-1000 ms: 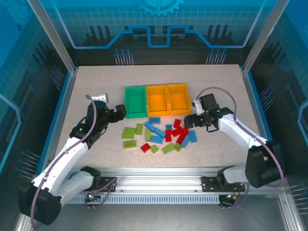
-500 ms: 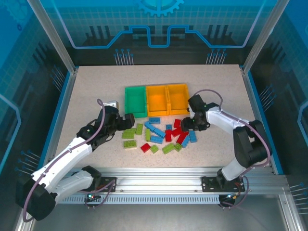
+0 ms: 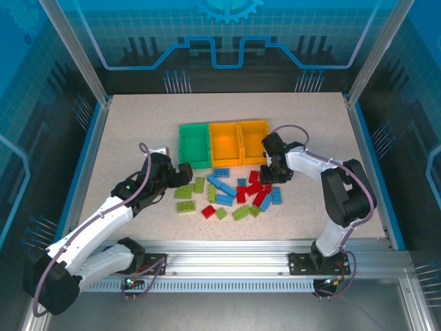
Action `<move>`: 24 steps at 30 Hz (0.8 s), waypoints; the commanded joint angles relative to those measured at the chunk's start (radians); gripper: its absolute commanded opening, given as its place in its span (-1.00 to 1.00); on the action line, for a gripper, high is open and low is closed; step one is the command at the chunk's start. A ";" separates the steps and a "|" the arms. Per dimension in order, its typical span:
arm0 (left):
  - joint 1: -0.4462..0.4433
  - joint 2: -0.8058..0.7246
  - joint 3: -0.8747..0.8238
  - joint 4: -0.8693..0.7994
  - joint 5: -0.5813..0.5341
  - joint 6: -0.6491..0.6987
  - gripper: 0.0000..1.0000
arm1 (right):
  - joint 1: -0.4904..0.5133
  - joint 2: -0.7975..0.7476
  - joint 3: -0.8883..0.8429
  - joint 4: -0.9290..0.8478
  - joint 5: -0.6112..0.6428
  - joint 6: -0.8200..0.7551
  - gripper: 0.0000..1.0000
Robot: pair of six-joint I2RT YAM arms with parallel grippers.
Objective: Sort the legos into containers by color
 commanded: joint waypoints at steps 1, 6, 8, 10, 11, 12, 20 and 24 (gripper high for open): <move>-0.009 0.007 -0.017 -0.003 -0.022 -0.012 0.98 | 0.005 -0.006 0.017 -0.014 0.013 0.011 -0.33; -0.010 0.024 -0.017 -0.001 -0.022 -0.024 0.98 | 0.004 -0.068 0.022 -0.011 -0.005 0.032 -0.49; -0.011 0.034 -0.018 0.003 -0.017 -0.027 0.98 | 0.003 -0.115 0.034 -0.017 -0.012 0.043 -0.50; -0.017 0.050 -0.009 0.003 -0.019 -0.023 0.98 | 0.001 -0.154 0.064 -0.025 -0.022 0.042 -0.50; -0.027 0.065 0.000 -0.001 -0.021 -0.016 0.98 | -0.001 -0.166 0.083 -0.028 -0.032 0.039 -0.50; -0.038 0.082 0.010 -0.002 -0.024 -0.008 0.98 | -0.005 -0.170 0.111 -0.031 -0.045 0.033 -0.50; -0.147 0.233 0.079 0.021 -0.034 -0.008 0.98 | -0.059 0.002 0.358 -0.022 -0.120 0.043 -0.48; -0.204 0.295 0.117 0.033 -0.034 -0.012 0.98 | -0.094 0.157 0.499 -0.043 -0.156 0.071 -0.45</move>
